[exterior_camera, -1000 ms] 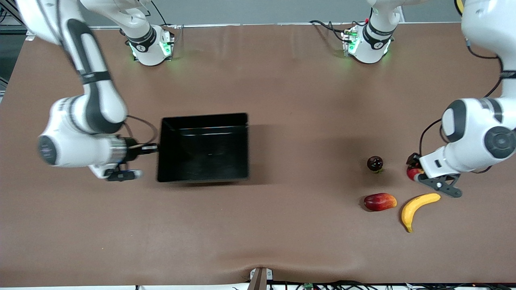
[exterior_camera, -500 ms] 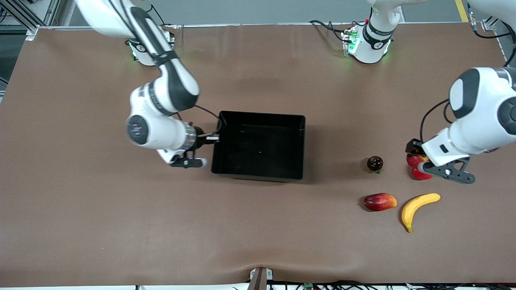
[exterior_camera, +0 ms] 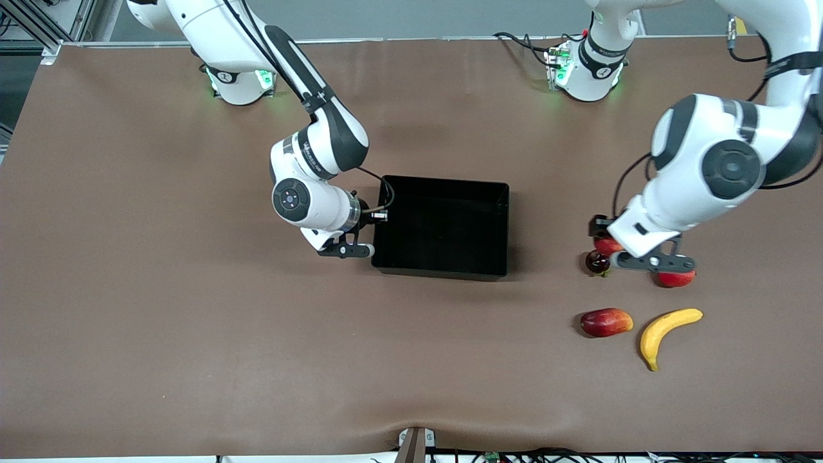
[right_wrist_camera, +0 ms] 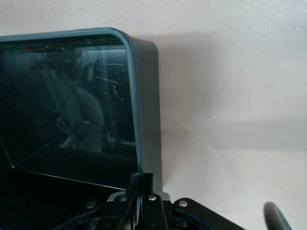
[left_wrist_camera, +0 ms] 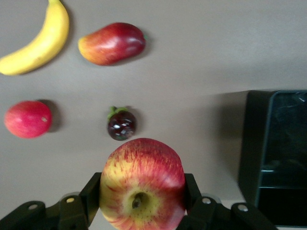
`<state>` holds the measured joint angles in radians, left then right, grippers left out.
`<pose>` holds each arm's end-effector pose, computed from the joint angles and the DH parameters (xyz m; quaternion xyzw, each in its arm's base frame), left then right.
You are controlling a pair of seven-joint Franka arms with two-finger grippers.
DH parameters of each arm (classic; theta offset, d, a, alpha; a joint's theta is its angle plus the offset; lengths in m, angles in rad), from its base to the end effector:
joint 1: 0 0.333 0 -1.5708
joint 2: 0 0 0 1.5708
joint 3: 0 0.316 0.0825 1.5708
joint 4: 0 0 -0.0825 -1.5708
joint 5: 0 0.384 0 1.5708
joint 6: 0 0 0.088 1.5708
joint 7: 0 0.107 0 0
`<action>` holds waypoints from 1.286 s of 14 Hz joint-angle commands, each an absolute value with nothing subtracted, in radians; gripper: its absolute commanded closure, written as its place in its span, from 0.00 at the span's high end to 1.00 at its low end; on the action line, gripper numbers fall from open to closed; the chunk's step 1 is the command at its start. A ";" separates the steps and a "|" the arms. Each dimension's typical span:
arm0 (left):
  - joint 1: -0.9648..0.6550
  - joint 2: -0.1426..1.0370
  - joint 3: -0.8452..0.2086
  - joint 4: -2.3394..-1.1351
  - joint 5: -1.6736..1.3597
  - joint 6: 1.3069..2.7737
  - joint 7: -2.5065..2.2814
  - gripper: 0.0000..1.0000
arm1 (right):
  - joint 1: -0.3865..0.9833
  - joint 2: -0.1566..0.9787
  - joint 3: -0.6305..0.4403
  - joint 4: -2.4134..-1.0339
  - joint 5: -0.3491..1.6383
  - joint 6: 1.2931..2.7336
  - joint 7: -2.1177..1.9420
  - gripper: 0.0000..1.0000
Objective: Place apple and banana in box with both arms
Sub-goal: 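Carry the apple over the box while the right gripper releases and withdraws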
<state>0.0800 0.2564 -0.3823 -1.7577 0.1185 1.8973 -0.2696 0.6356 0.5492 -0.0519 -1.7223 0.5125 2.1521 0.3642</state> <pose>0.5949 -0.1603 0.4213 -0.9982 0.0347 0.0443 0.0209 0.5379 0.3831 0.2621 -0.9793 0.0416 0.1366 0.1434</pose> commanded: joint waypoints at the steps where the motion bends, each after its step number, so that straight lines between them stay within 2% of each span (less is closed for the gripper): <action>1: 0.084 0.244 -0.446 -1.787 0.118 1.927 -0.411 0.00 | 0.629 0.538 -0.061 -1.689 0.534 2.131 0.354 1.00; 3: 0.068 0.261 -0.478 -1.834 0.120 2.029 -0.536 0.00 | 0.595 0.532 -0.063 -1.628 0.541 2.076 0.362 1.00; 5: -0.003 0.294 -0.480 -1.861 0.121 2.117 -0.682 0.00 | 0.548 0.529 -0.072 -1.515 0.531 1.932 0.365 1.00; 8: -0.090 0.348 -0.480 -1.856 0.184 2.164 -0.897 0.00 | 0.450 0.528 -0.086 -1.352 0.484 1.722 0.357 1.00; 12: -0.187 0.406 -0.479 -1.856 0.213 2.201 -1.087 0.00 | 0.298 0.528 -0.087 -1.208 0.431 1.495 0.304 1.00; 14: -0.219 0.429 -0.477 -1.864 0.213 2.206 -1.101 0.00 | 0.229 0.520 -0.089 -1.193 0.404 1.447 0.288 1.00; 18: -0.247 0.505 -0.482 -1.867 0.346 2.206 -1.101 0.00 | 0.157 0.402 -0.084 -1.203 0.181 1.424 0.221 1.00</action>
<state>-0.2368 0.4743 -0.4808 -1.8667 0.2805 2.1870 -1.0785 0.1960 0.4698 -0.1042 -1.1896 0.2564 1.4425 0.2417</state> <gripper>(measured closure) 0.286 0.000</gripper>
